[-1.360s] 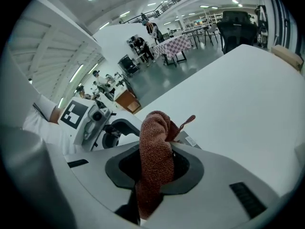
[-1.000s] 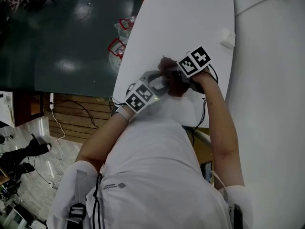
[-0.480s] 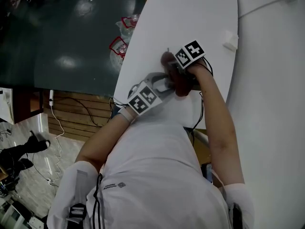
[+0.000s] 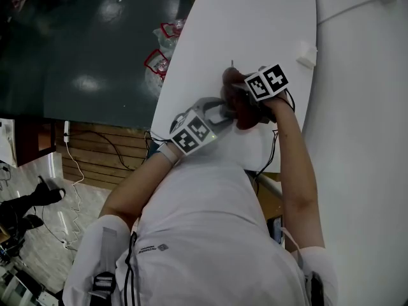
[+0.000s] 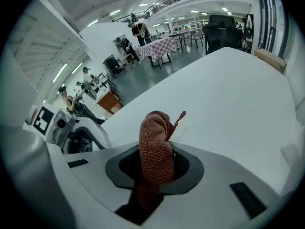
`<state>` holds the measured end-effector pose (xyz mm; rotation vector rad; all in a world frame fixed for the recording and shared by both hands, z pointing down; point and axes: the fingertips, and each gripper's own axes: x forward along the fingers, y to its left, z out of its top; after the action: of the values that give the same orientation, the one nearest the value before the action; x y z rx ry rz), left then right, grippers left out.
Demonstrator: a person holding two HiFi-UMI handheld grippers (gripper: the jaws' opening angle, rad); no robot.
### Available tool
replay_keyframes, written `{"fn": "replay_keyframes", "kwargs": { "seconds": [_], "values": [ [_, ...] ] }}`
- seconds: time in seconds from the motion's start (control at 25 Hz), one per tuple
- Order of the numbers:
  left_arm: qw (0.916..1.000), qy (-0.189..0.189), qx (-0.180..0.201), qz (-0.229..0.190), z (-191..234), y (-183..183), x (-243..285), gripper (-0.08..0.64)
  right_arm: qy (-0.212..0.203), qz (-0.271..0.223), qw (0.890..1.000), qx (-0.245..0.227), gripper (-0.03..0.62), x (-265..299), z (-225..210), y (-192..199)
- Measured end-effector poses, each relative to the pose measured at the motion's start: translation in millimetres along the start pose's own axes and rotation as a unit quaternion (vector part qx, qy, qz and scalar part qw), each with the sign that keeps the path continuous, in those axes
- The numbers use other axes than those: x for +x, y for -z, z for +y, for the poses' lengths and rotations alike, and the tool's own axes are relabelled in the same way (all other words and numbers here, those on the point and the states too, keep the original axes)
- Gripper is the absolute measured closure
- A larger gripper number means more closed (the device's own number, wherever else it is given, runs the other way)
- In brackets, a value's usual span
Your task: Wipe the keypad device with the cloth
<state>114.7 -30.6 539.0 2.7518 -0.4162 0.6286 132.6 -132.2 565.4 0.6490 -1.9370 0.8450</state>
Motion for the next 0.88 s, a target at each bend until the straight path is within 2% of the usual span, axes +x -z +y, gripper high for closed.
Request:
{"fn": "replay_keyframes", "kwargs": {
  "seconds": [0.2, 0.48, 0.68, 0.88],
  "values": [
    [1.0, 0.001, 0.004, -0.002, -2, -2, -1, 0.324, -0.014, -0.043, 0.999, 0.013, 0.509, -44, 20, 18],
    [1.0, 0.001, 0.005, 0.002, -1, -2, 1, 0.324, -0.03, -0.057, 0.998, 0.012, 0.509, -61, 48, 42],
    [1.0, 0.0, 0.002, 0.007, 0, 0, 0, 0.324, -0.037, -0.053, 0.998, 0.016, 0.509, -51, 56, 42],
    [1.0, -0.001, 0.005, 0.001, 1, -2, 0, 0.324, -0.03, -0.027, 0.999, 0.013, 0.509, -43, 53, 42]
  ]
}}
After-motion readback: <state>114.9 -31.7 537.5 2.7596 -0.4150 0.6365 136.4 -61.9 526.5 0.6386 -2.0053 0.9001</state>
